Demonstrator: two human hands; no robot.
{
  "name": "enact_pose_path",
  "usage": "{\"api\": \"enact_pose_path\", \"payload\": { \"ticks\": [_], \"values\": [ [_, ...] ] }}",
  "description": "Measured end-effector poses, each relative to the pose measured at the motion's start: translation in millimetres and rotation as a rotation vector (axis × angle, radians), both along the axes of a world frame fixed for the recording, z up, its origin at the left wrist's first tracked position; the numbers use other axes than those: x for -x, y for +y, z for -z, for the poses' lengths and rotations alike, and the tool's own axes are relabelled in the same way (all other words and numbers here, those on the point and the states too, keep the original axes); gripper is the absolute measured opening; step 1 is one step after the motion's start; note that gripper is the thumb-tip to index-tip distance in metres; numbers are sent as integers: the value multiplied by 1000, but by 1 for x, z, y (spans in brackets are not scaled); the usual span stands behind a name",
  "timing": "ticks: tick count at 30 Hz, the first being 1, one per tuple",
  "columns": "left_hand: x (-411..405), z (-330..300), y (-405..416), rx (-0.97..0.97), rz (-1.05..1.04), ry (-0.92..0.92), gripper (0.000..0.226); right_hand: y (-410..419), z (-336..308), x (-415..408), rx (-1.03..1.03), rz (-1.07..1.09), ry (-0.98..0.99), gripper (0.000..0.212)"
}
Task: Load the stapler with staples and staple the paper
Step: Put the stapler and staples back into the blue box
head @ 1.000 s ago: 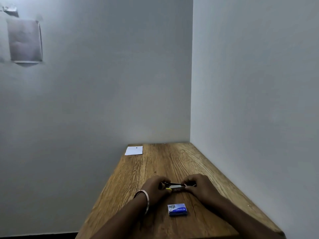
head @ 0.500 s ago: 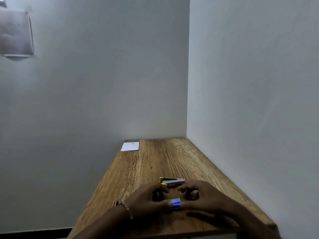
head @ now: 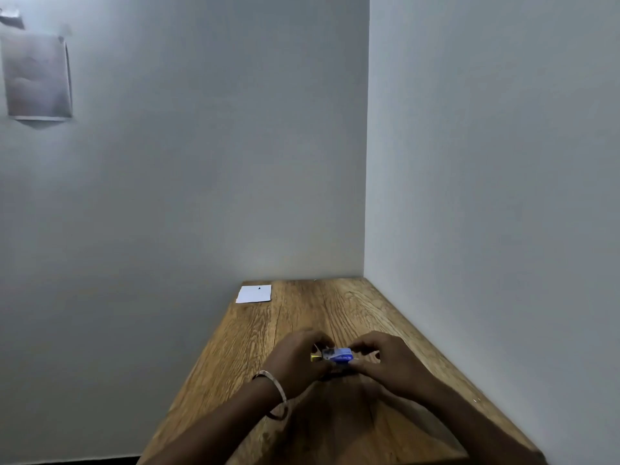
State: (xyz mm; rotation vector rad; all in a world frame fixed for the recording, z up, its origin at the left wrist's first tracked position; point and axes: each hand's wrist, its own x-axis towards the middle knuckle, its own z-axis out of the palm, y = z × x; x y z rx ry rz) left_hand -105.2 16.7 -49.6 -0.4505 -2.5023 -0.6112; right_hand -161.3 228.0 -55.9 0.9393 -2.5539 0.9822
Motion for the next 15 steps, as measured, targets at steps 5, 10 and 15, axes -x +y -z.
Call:
{"api": "enact_pose_path", "payload": {
  "ticks": [5,10,15],
  "values": [
    [23,4,3,-3,-74,-56,21,-11,4,14,-32,61,24,29],
    [32,16,0,-48,-105,-112,19,-16,20,17,-12,70,-38,25],
    [34,17,-2,-50,-108,-115,19,-14,19,16,-25,66,39,34]
  ]
}}
